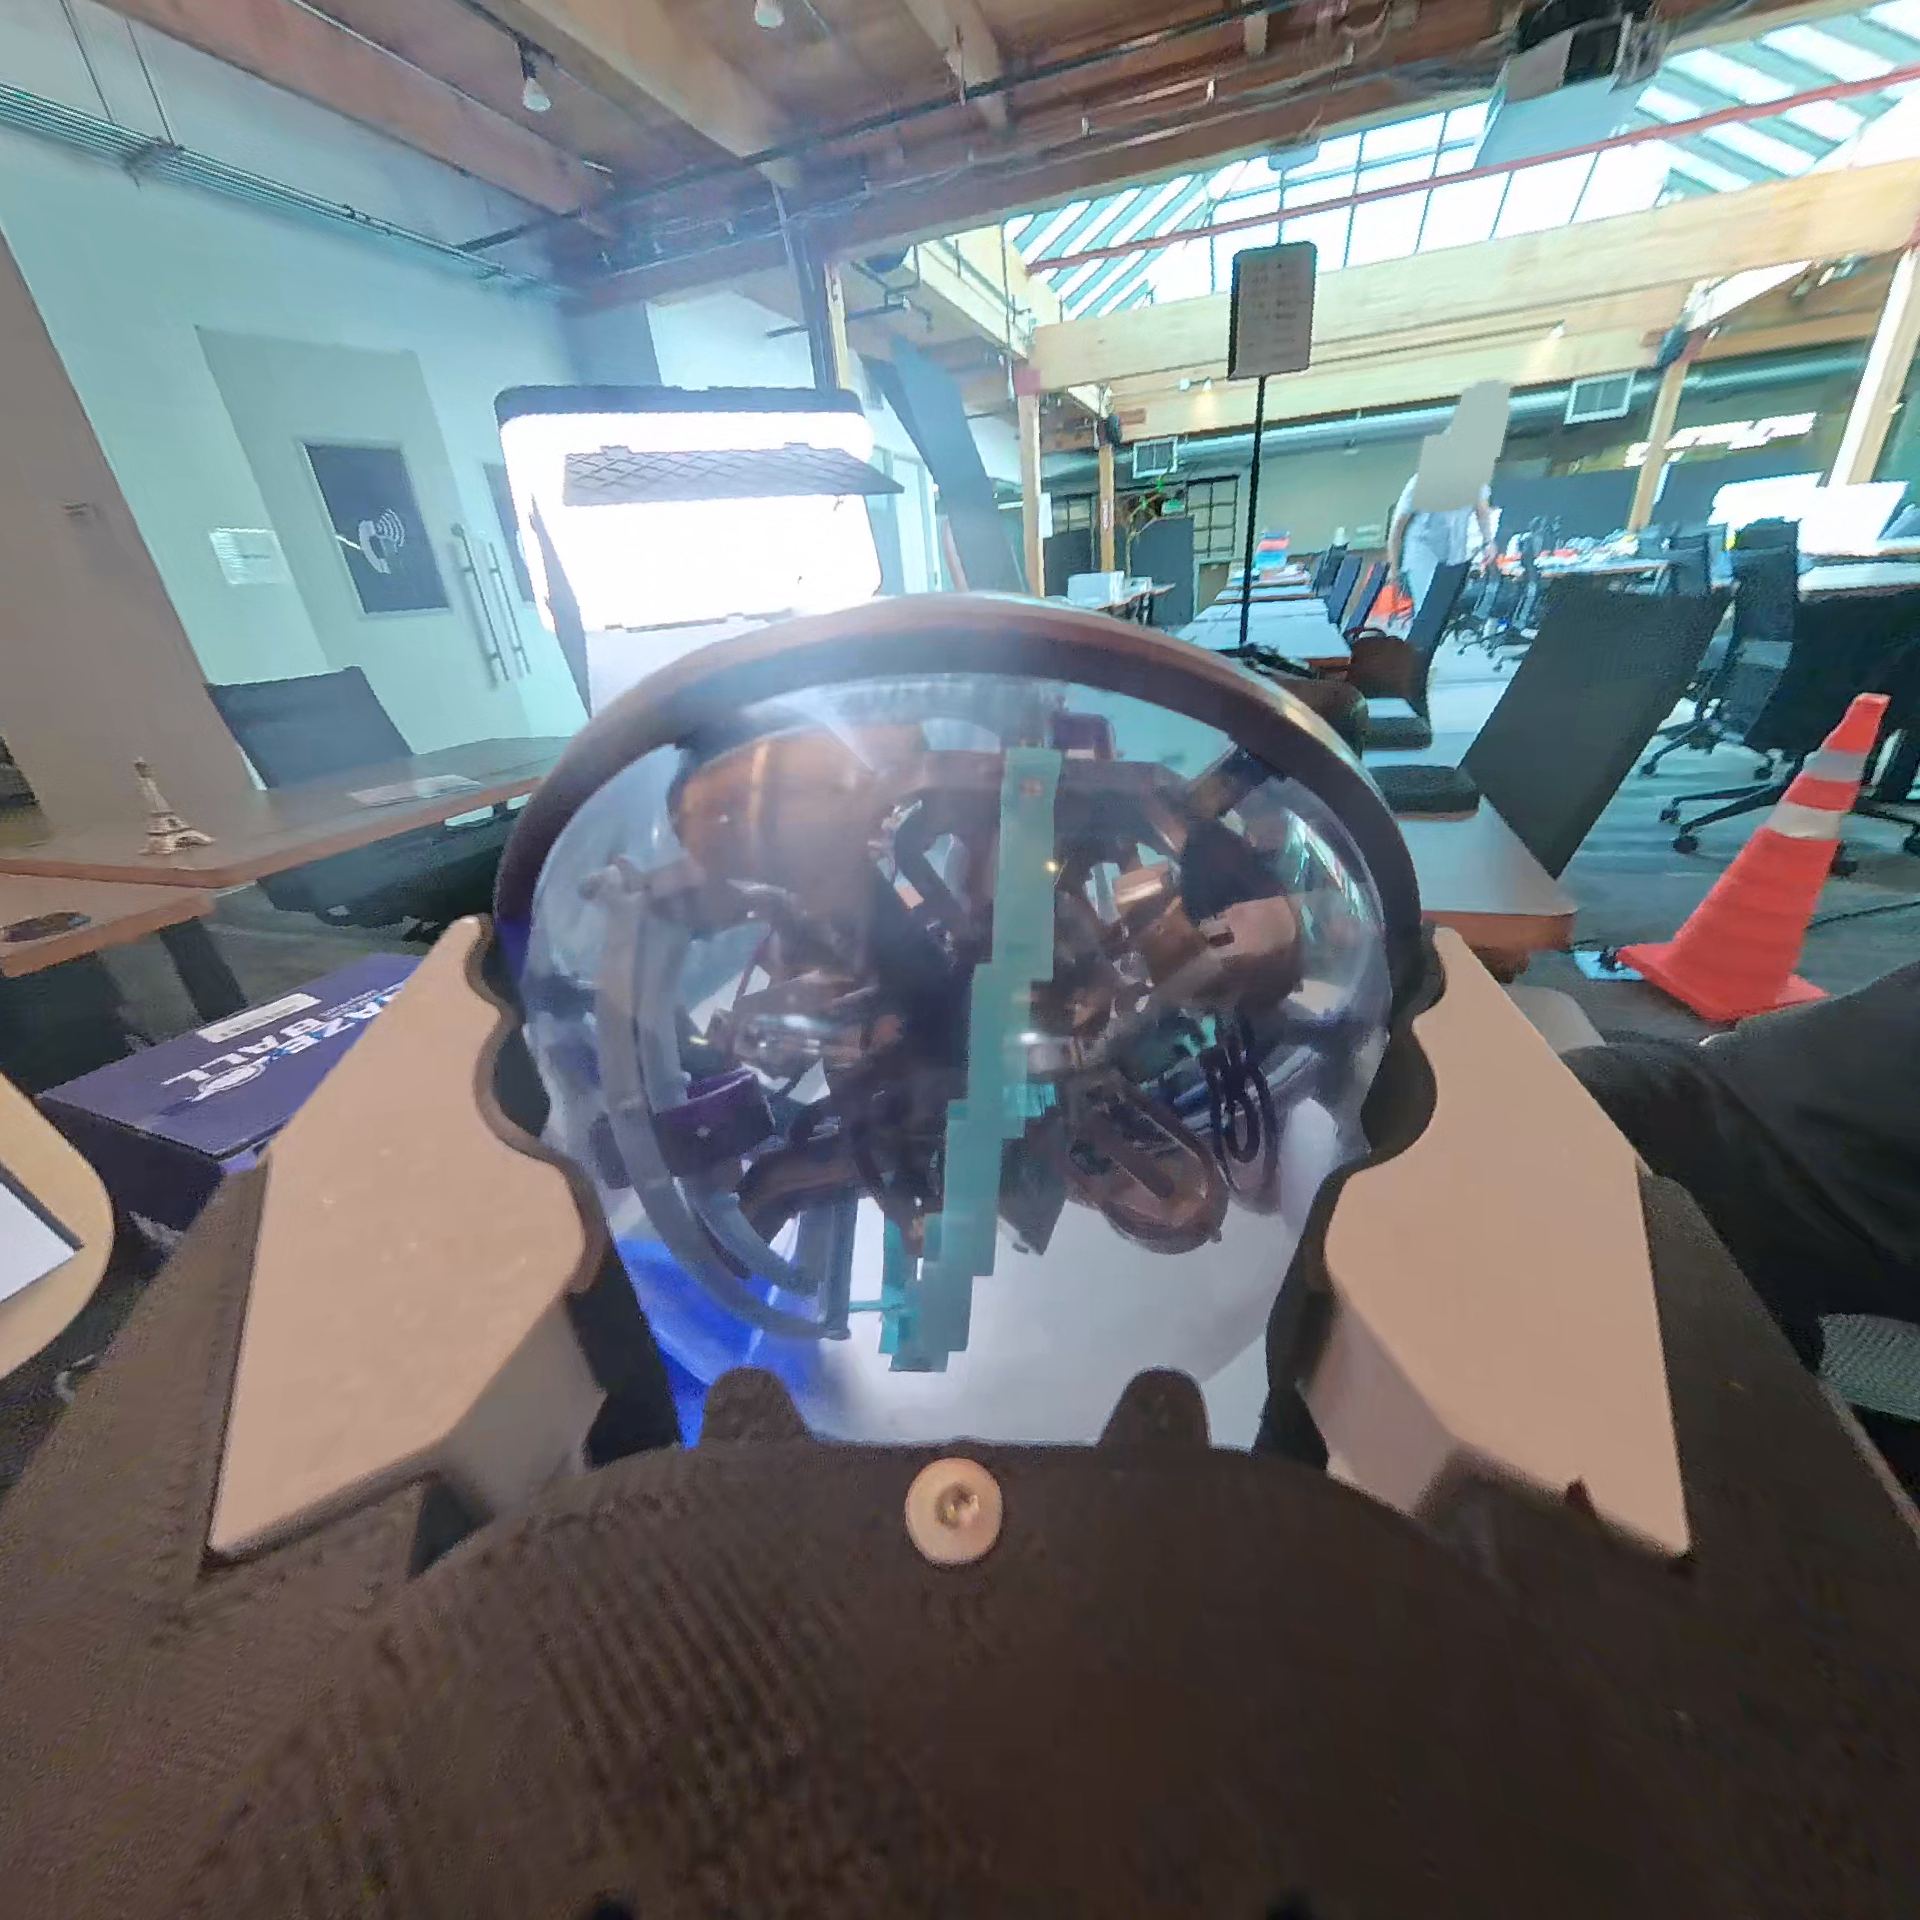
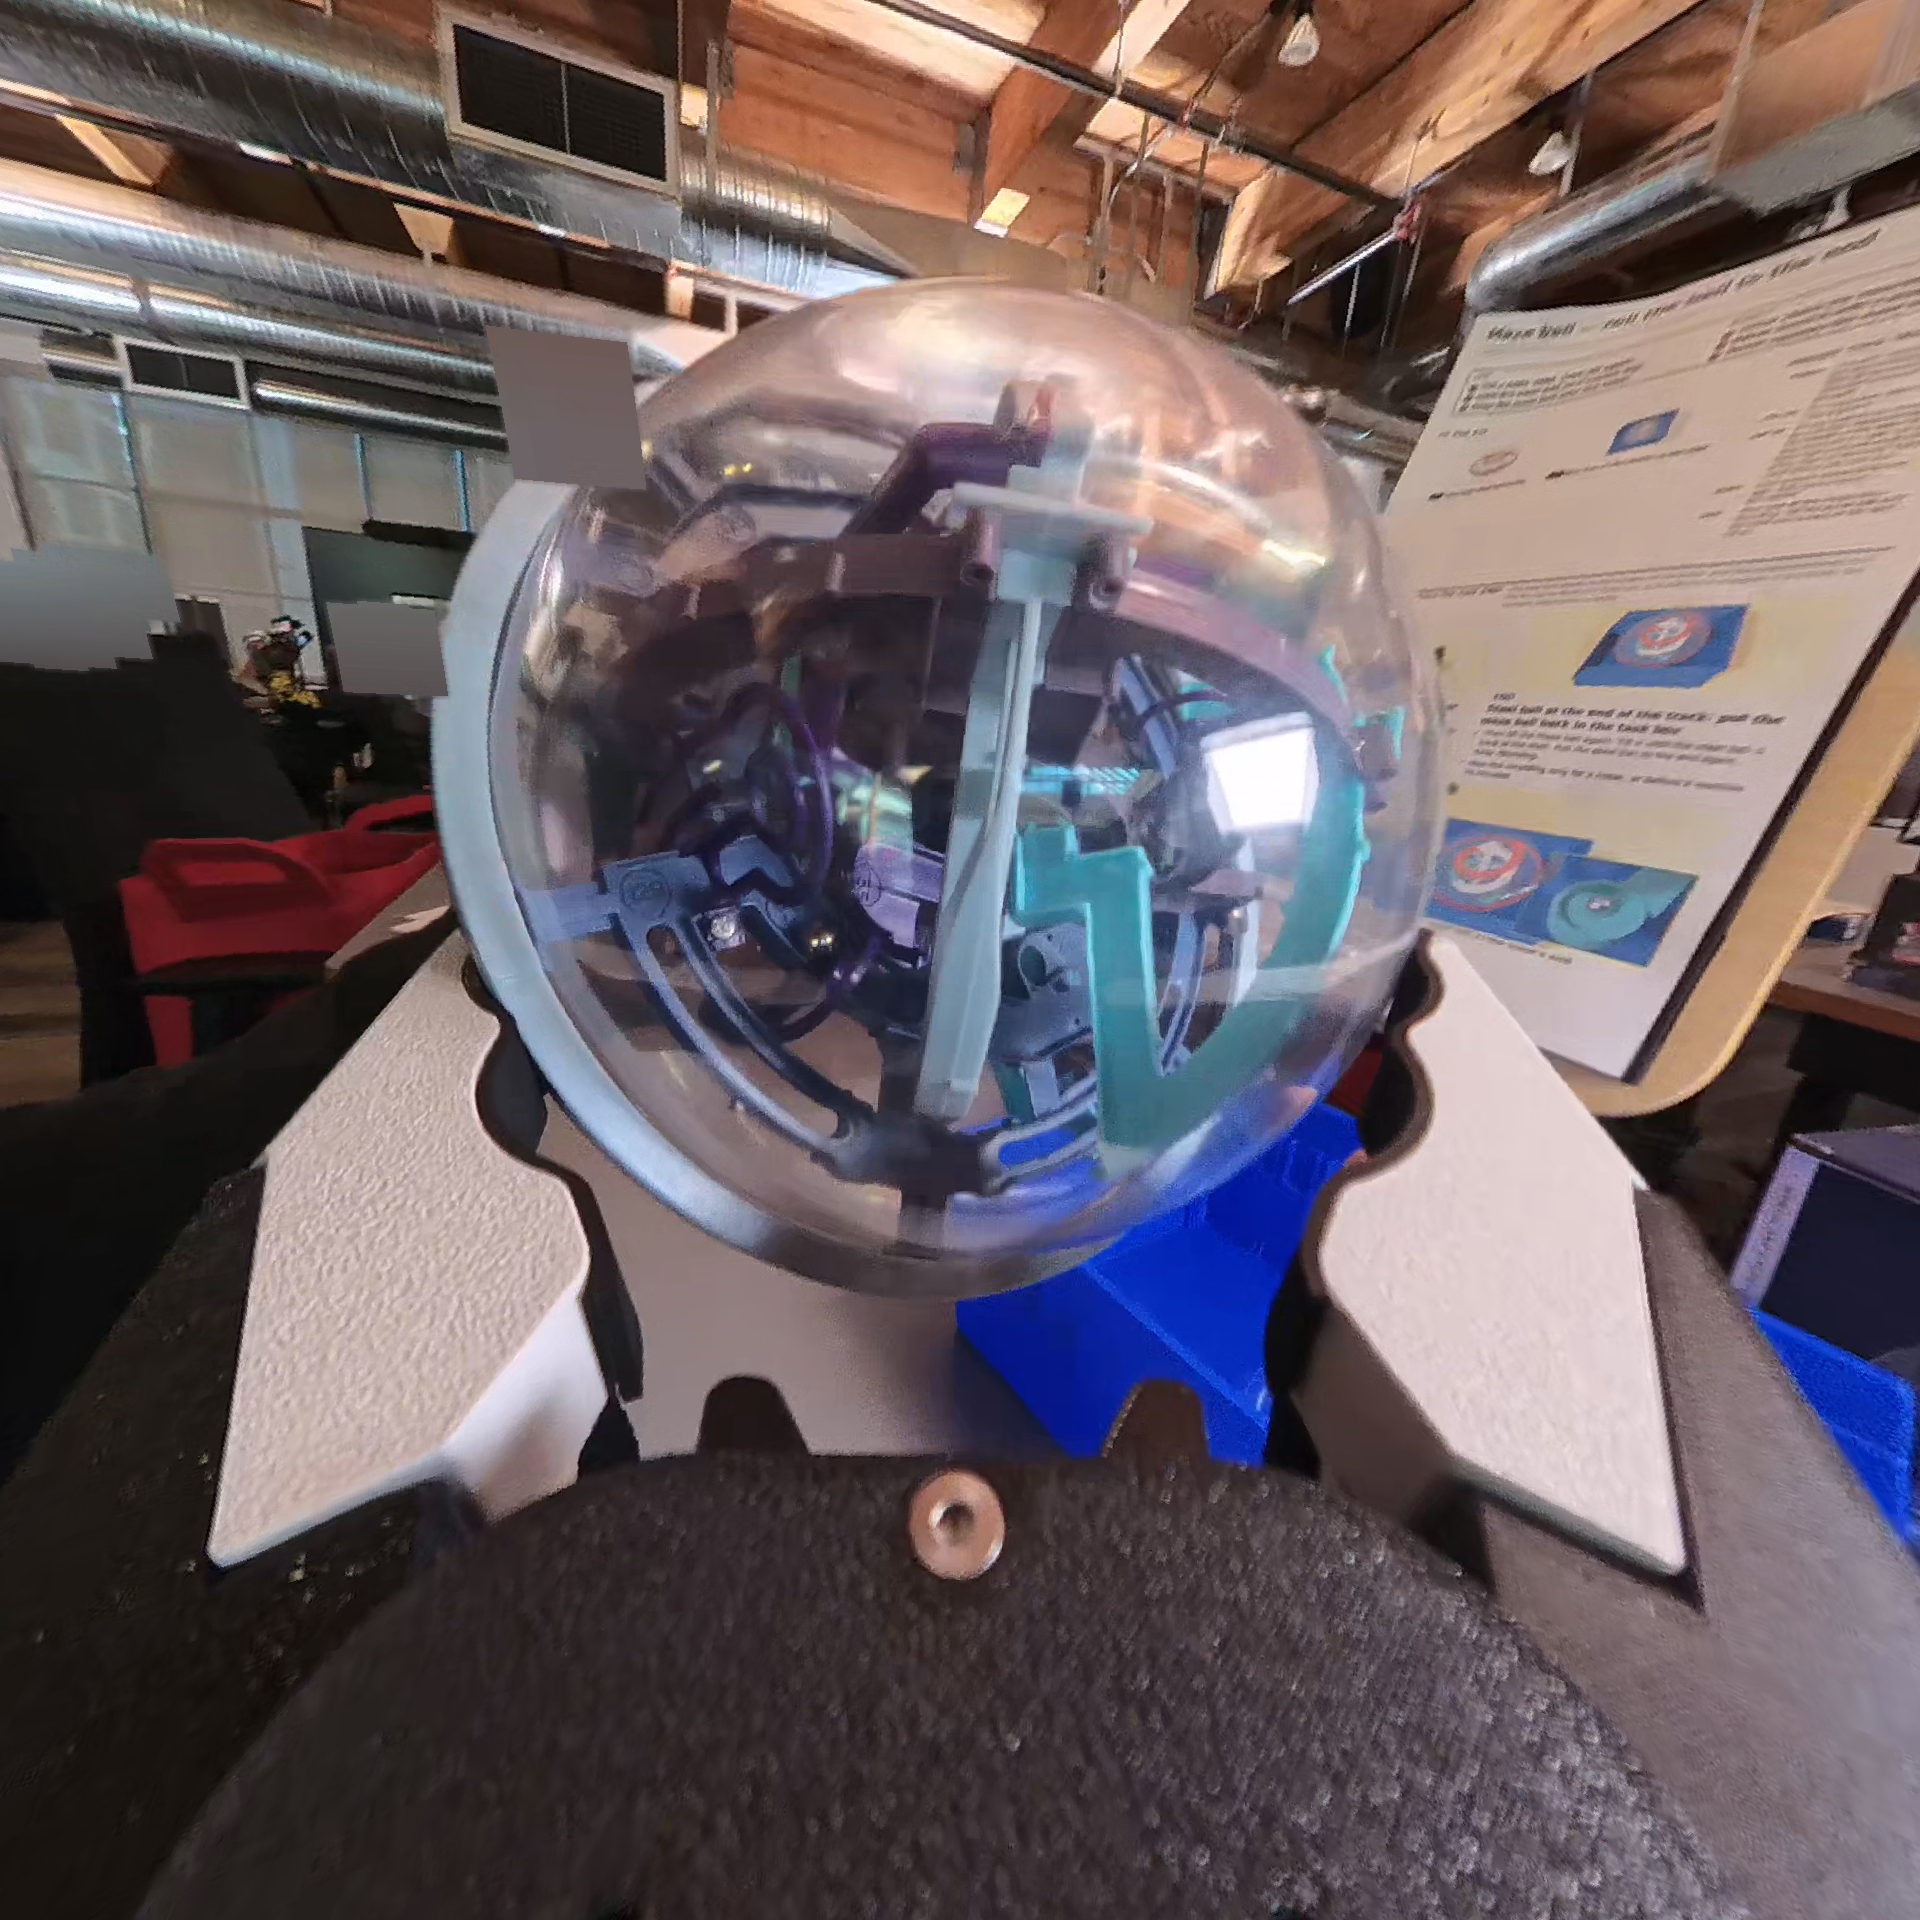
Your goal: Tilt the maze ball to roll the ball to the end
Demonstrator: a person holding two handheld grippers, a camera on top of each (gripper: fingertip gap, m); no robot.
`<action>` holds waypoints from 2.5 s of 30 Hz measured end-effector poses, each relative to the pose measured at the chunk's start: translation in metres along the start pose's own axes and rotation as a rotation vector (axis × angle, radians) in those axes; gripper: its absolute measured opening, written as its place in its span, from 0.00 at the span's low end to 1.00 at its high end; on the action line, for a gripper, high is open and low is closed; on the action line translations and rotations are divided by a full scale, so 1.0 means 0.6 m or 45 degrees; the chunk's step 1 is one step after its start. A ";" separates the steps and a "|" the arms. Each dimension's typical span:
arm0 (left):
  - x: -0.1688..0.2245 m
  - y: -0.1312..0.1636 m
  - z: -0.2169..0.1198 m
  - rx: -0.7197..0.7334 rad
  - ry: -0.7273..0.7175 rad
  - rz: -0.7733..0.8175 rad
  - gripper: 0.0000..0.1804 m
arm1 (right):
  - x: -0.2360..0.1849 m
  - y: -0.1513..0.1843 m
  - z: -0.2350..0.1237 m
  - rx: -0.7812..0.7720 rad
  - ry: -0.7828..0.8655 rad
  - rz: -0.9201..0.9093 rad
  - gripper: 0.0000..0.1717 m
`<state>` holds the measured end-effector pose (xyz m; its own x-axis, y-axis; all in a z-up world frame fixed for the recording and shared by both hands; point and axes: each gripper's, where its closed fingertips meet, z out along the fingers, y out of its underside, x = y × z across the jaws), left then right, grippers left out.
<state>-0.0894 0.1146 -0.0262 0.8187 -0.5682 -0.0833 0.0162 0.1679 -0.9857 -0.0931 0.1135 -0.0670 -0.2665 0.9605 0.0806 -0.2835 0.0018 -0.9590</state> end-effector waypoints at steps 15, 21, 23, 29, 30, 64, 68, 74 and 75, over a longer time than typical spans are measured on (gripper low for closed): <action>-0.043 0.019 -0.013 -0.144 -0.135 -0.337 0.87 | -0.010 0.053 0.003 -0.275 -0.185 0.437 0.87; -0.074 0.059 -0.014 -0.226 -0.239 -0.566 0.87 | -0.006 0.088 0.003 -0.377 -0.221 0.720 0.86; -0.081 0.072 -0.014 -0.252 -0.270 -0.618 0.87 | -0.005 0.099 0.002 -0.400 -0.238 0.796 0.86; -0.089 0.098 -0.013 -0.330 -0.320 -0.657 0.87 | -0.005 0.122 -0.002 -0.419 -0.292 0.894 0.87; -0.089 0.101 -0.013 -0.343 -0.329 -0.657 0.87 | -0.006 0.125 -0.003 -0.422 -0.304 0.907 0.86; -0.109 0.180 0.014 -0.311 -0.255 -0.963 0.87 | 0.028 0.174 -0.049 -0.709 -0.204 1.079 0.87; -0.109 0.185 0.015 -0.306 -0.228 -1.000 0.87 | 0.028 0.176 -0.051 -0.733 -0.186 1.096 0.87; -0.104 0.180 0.013 -0.317 -0.209 -0.967 0.87 | 0.014 0.174 -0.050 -0.731 -0.223 1.170 0.84; -0.102 0.178 0.012 -0.323 -0.198 -0.949 0.87 | 0.011 0.172 -0.050 -0.715 -0.239 1.199 0.83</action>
<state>-0.1336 0.1730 -0.1252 0.7146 -0.3367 0.6132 0.4747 -0.4104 -0.7786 -0.0965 0.1284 -0.1736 -0.3046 0.5873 -0.7499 0.5500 -0.5343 -0.6419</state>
